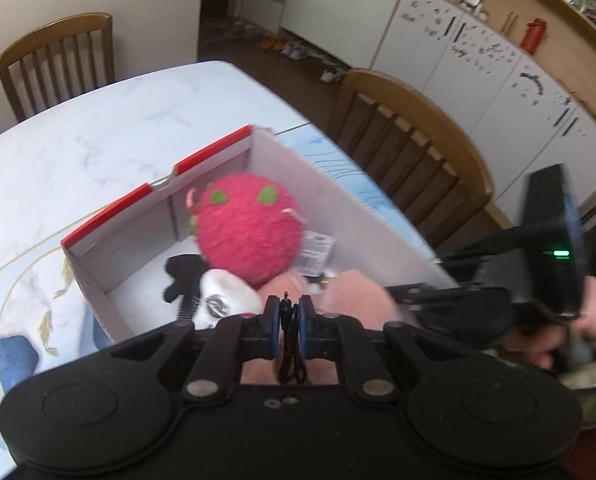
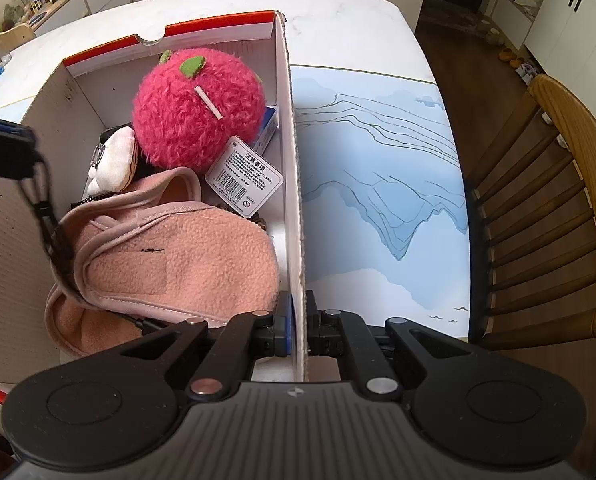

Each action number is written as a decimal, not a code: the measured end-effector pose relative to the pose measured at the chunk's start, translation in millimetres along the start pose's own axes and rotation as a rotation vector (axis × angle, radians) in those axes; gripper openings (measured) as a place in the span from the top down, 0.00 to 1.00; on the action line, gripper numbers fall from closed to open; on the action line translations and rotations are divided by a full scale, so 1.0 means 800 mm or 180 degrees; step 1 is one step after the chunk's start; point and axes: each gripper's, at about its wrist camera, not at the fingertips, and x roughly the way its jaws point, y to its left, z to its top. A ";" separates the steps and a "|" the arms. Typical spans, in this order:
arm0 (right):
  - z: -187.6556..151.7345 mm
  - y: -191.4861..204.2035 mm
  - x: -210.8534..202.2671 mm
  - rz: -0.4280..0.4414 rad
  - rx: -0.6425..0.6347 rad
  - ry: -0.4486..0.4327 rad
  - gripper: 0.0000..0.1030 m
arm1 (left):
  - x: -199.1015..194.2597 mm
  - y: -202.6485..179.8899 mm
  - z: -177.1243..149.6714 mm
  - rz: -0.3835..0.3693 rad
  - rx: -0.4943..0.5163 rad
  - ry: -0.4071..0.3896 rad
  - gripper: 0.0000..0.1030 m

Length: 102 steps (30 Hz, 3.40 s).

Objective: Organize objects
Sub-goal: 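Carry the black cable with the left gripper into the box, then release the black cable onto the towel and withdraw the left gripper, then grasp the white USB cable with the left gripper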

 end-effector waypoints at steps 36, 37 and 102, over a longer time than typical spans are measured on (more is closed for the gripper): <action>-0.002 0.000 0.000 0.0002 0.0018 0.0009 0.96 | 0.026 0.041 -0.009 0.0279 -0.0108 0.0077 0.60; -0.002 0.000 0.000 0.0004 0.0020 0.0009 0.96 | 0.020 0.043 -0.010 0.0273 -0.0128 0.0033 0.58; -0.002 0.003 0.000 -0.0058 -0.0035 0.0067 0.95 | 0.015 0.205 -0.148 0.1318 -0.1062 0.0236 0.57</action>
